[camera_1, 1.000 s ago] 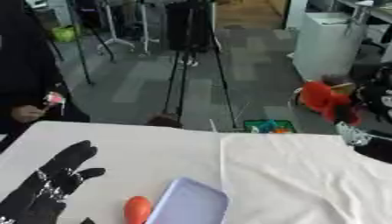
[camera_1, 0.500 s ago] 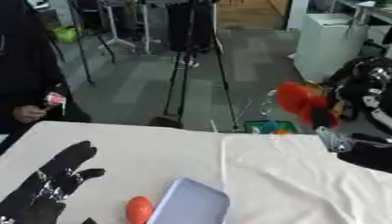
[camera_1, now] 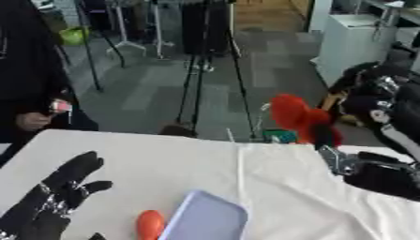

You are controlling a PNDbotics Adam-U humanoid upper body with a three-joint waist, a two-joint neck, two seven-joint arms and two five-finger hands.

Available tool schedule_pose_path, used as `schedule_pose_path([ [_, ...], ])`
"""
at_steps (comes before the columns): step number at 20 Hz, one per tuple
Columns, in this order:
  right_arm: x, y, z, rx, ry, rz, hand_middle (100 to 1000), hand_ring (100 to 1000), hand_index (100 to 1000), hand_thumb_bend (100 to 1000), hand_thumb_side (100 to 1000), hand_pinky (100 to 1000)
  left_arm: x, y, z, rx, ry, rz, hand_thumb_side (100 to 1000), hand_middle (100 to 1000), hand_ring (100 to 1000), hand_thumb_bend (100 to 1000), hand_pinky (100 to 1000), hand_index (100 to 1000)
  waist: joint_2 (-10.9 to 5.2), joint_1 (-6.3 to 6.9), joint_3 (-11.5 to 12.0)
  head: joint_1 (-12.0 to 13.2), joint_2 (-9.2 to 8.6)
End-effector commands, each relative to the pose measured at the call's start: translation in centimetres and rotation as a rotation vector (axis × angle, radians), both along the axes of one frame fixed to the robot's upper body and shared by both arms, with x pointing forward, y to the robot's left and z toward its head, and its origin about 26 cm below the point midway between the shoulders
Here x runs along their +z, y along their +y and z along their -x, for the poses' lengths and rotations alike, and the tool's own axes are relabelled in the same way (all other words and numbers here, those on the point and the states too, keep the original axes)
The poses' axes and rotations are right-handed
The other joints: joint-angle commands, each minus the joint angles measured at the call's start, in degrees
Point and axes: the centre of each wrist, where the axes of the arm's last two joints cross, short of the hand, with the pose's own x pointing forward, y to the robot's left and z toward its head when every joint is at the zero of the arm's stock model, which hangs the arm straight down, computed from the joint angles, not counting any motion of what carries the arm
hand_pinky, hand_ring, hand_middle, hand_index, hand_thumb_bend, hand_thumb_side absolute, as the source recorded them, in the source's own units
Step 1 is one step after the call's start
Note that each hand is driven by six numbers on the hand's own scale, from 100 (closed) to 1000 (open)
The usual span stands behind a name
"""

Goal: Pick up objects on the table and place them in the box.

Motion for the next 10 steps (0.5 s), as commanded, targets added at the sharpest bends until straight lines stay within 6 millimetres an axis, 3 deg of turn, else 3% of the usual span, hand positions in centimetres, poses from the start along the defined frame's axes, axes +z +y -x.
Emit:
schedule_pose_path([
  [1,0.7,0.2,0.7,0.003,-0.042,0.021,125,657,502,100,498,762,0.6,0.4,0.2,0.012,-0.022,-0.014,1000,959,1000,139,875,924,-0.78,-0.04,0.04,0.17,0.3],
  [10,0.0,1.2,0.7,0.037,-0.027,0.036,127,664,504,100,492,757,0.6,0.4,0.2,0.015,-0.026,-0.014,1000,959,1000,138,874,924,-0.58,0.1,0.28,0.18,0.22],
])
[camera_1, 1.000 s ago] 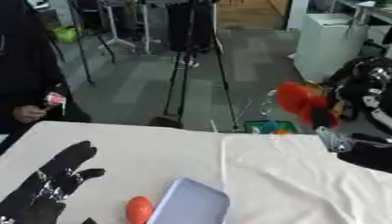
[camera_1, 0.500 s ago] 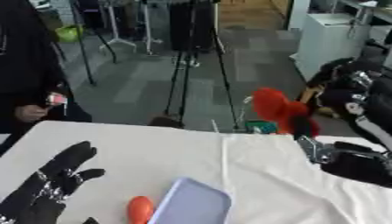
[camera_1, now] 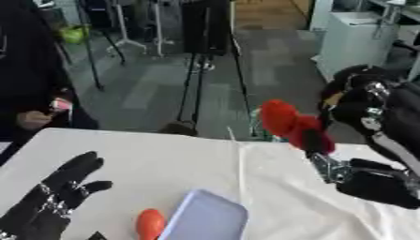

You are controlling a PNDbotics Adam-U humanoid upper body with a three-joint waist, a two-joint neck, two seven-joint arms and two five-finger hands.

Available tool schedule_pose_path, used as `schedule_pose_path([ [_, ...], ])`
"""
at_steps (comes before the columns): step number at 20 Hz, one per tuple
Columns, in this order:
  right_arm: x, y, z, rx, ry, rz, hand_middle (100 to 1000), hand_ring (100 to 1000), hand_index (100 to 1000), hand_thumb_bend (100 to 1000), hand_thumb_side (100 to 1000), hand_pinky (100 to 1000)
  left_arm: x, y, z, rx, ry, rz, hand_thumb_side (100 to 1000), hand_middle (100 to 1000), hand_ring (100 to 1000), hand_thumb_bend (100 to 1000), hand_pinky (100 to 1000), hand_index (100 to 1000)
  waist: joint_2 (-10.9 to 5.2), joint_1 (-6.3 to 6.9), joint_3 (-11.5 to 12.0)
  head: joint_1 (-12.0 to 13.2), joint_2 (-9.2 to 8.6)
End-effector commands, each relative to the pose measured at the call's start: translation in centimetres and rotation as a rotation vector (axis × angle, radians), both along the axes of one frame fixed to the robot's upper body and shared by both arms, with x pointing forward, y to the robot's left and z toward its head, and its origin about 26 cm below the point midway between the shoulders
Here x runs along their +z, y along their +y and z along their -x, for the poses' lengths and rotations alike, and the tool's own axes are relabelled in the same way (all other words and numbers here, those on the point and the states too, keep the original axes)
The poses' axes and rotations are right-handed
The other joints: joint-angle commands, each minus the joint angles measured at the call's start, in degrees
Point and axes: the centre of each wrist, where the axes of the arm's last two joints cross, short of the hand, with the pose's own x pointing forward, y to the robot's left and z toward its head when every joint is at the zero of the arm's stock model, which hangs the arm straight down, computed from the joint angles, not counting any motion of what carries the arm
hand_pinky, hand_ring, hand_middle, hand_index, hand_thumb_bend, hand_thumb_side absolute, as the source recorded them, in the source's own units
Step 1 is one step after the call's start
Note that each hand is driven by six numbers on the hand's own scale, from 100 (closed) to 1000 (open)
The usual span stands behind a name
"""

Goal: Pick up objects on the table and place them in the box.

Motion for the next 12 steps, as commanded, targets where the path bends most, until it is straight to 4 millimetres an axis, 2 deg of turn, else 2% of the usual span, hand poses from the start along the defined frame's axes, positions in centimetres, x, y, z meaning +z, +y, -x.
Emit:
schedule_pose_path([
  [1,0.5,0.3,0.5,0.012,-0.022,0.016,127,664,504,100,492,757,0.6,0.4,0.2,0.012,-0.024,-0.011,1000,959,1000,138,874,924,-0.93,0.06,0.04,0.16,0.22],
  [12,-1.1,1.6,-1.0,0.057,0.058,-0.003,100,708,515,109,472,751,0.8,0.3,0.1,0.018,-0.036,0.017,1000,965,1000,144,877,925,-0.26,0.26,1.06,-0.17,0.5],
])
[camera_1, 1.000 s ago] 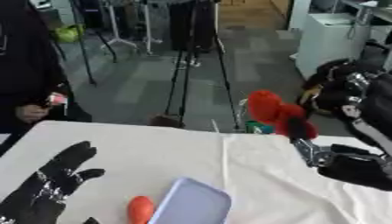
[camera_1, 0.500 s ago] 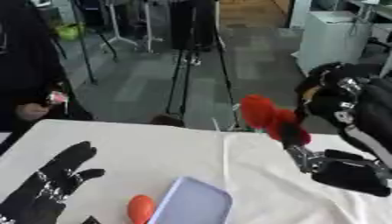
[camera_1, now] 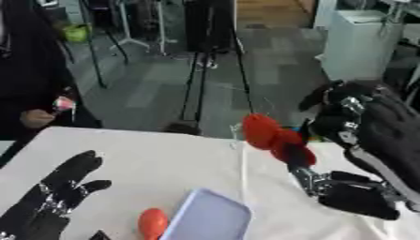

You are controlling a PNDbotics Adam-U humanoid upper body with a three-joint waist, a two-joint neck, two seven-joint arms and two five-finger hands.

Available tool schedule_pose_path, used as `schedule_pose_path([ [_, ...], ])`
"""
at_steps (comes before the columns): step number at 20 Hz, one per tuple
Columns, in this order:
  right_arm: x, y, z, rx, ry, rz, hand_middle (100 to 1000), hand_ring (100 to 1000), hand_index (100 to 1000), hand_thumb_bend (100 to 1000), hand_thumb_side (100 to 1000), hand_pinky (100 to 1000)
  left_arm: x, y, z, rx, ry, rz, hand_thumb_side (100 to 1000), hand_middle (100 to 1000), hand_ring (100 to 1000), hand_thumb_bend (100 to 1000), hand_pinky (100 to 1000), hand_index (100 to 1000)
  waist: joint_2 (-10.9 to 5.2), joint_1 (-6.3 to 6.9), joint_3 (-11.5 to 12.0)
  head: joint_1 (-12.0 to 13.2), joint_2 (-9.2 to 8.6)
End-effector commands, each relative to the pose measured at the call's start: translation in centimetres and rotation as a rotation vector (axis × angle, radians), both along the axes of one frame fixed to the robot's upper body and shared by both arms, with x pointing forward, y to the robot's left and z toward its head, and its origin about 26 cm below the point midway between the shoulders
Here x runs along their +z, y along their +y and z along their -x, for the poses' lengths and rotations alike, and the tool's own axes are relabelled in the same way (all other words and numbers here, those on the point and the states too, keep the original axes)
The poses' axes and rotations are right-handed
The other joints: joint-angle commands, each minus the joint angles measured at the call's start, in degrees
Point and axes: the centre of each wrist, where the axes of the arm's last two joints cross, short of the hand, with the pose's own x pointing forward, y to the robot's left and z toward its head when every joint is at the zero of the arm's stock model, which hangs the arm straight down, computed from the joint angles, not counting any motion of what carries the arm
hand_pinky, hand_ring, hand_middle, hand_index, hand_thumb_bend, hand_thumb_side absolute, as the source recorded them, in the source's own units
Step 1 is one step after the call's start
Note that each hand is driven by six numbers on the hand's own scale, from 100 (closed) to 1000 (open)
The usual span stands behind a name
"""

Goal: Pick up objects on the table and place them in the box.

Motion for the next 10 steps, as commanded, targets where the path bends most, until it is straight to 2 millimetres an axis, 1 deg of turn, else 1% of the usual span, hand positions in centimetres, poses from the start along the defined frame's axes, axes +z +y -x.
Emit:
schedule_pose_path([
  [1,0.1,0.1,-0.5,0.014,0.009,0.0,100,710,516,113,472,750,0.8,0.2,0.1,0.011,-0.032,0.006,1000,965,1000,145,878,925,-0.79,0.19,0.24,-0.09,1.28],
  [2,-0.2,0.2,-0.8,0.02,0.018,-0.002,100,715,517,122,472,751,0.8,0.2,0.1,0.012,-0.033,0.011,1000,965,1000,147,878,925,-0.72,0.2,0.28,-0.08,1.77],
  [3,-0.4,0.2,-1.0,0.029,0.028,-0.005,100,720,518,130,472,752,0.9,0.2,0.1,0.014,-0.035,0.016,1000,966,1000,147,879,926,-0.6,0.24,0.36,-0.08,2.76],
  [5,-0.8,0.3,-1.5,0.045,0.044,-0.01,100,729,521,146,471,750,0.9,0.1,0.1,0.016,-0.039,0.024,1000,970,1000,149,880,926,-0.35,0.29,0.5,-0.21,3.72],
  [8,-1.2,0.5,-2.2,0.06,0.064,-0.016,100,739,523,166,467,750,1.0,0.0,0.0,0.018,-0.046,0.032,1000,973,1000,148,881,928,0.1,0.4,0.83,-0.51,4.07],
  [10,-1.6,0.5,-2.7,0.06,0.079,-0.014,100,741,524,170,466,749,1.0,0.0,0.0,0.018,-0.05,0.033,1000,973,1000,148,881,928,0.39,0.47,1.11,-0.67,3.89],
])
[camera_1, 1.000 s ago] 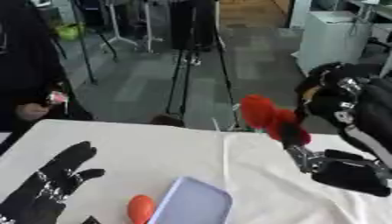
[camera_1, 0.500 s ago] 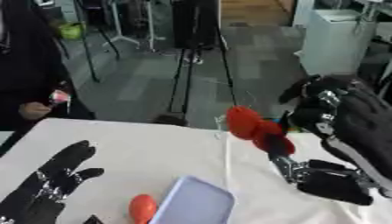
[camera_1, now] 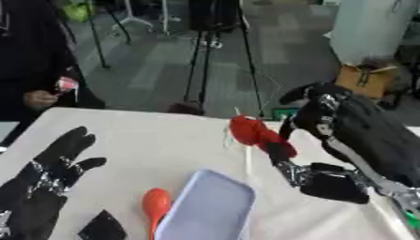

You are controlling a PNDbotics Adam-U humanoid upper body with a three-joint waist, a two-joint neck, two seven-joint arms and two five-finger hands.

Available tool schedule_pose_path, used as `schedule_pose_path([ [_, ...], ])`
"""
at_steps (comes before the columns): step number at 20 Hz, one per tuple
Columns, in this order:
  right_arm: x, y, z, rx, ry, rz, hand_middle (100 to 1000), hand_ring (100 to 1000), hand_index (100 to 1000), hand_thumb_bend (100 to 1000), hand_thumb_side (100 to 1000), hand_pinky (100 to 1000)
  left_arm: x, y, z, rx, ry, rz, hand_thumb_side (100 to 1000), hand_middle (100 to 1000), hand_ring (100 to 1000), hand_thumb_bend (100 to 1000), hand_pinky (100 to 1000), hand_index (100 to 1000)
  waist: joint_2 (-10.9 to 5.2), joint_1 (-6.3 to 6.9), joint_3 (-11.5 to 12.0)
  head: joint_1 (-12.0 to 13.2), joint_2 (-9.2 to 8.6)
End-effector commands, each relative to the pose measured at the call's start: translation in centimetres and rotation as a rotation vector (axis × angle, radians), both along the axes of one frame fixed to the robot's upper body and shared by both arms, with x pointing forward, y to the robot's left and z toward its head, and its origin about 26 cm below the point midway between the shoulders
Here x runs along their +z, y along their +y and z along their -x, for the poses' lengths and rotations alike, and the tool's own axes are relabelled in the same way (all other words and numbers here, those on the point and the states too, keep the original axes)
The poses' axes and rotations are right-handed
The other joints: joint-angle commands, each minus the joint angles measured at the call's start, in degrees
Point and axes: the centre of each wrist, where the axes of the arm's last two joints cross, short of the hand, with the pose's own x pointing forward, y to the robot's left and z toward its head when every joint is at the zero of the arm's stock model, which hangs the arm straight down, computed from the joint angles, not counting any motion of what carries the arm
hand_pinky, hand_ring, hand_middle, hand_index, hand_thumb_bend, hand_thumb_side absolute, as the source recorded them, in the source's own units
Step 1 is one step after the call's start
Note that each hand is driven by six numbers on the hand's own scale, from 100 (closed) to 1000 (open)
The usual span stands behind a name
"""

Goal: Pick up objects on the table and place them in the box.

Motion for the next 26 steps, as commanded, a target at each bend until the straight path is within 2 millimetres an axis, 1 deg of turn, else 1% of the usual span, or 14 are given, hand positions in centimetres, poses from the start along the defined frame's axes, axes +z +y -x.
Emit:
schedule_pose_path([
  [1,0.4,-0.1,-0.6,0.008,-0.005,0.001,100,741,524,170,466,749,0.7,0.0,0.1,0.003,-0.033,-0.002,1000,973,1000,148,881,928,-0.81,0.18,0.21,-0.28,0.31],
  [5,-0.3,0.1,-1.5,0.003,0.017,0.008,100,750,527,186,463,749,0.8,-0.1,0.1,0.003,-0.036,-0.003,1000,974,1000,148,882,927,-0.39,0.15,0.55,-0.48,-0.24],
  [9,-1.0,0.6,-2.5,0.002,0.035,0.017,100,754,528,191,461,746,0.8,-0.1,0.1,0.003,-0.038,0.002,1000,975,1000,150,883,926,-0.31,0.03,0.77,-0.67,-0.42],
  [10,-1.2,0.7,-2.7,0.0,0.042,0.022,100,754,528,211,449,746,0.8,-0.1,0.1,0.003,-0.038,0.004,1000,975,1000,150,883,926,-0.3,-0.02,0.85,-0.75,-0.43],
  [11,-1.5,0.9,-2.9,-0.001,0.048,0.025,100,755,529,195,459,745,0.8,-0.2,0.1,0.004,-0.039,0.008,1000,982,1000,153,893,927,-0.28,-0.06,0.95,-0.82,-0.45],
  [13,-1.9,1.1,-3.3,-0.004,0.058,0.029,100,757,530,199,457,745,0.8,-0.2,0.1,0.006,-0.041,0.017,1000,982,1000,155,894,927,-0.22,-0.12,1.13,-0.93,-0.54],
  [18,-2.8,2.0,-4.1,0.001,0.072,0.036,100,760,531,208,453,743,0.9,-0.3,0.1,0.009,-0.047,0.035,1000,987,1000,157,899,926,-0.03,-0.24,1.57,-1.21,-0.99],
  [22,-3.7,2.8,-4.4,0.008,0.086,0.049,100,763,532,213,449,742,0.9,-0.3,0.0,0.016,-0.055,0.048,1000,989,1000,158,909,924,0.09,-0.37,1.74,-1.37,-1.01],
  [23,-3.8,2.9,-4.5,0.009,0.086,0.05,100,762,532,256,445,741,0.9,-0.3,0.0,0.017,-0.056,0.049,1000,991,1000,159,916,924,0.1,-0.39,1.76,-1.39,-1.0],
  [24,-3.9,3.0,-4.5,0.011,0.087,0.051,100,762,532,209,451,741,0.9,-0.4,0.0,0.018,-0.058,0.051,1000,991,1000,159,916,924,0.14,-0.44,1.81,-1.41,-1.02],
  [26,-4.2,3.3,-4.5,0.013,0.086,0.049,100,762,532,211,450,739,0.9,-0.4,0.0,0.019,-0.059,0.054,1000,991,1000,160,916,924,0.18,-0.5,1.85,-1.43,-1.04],
])
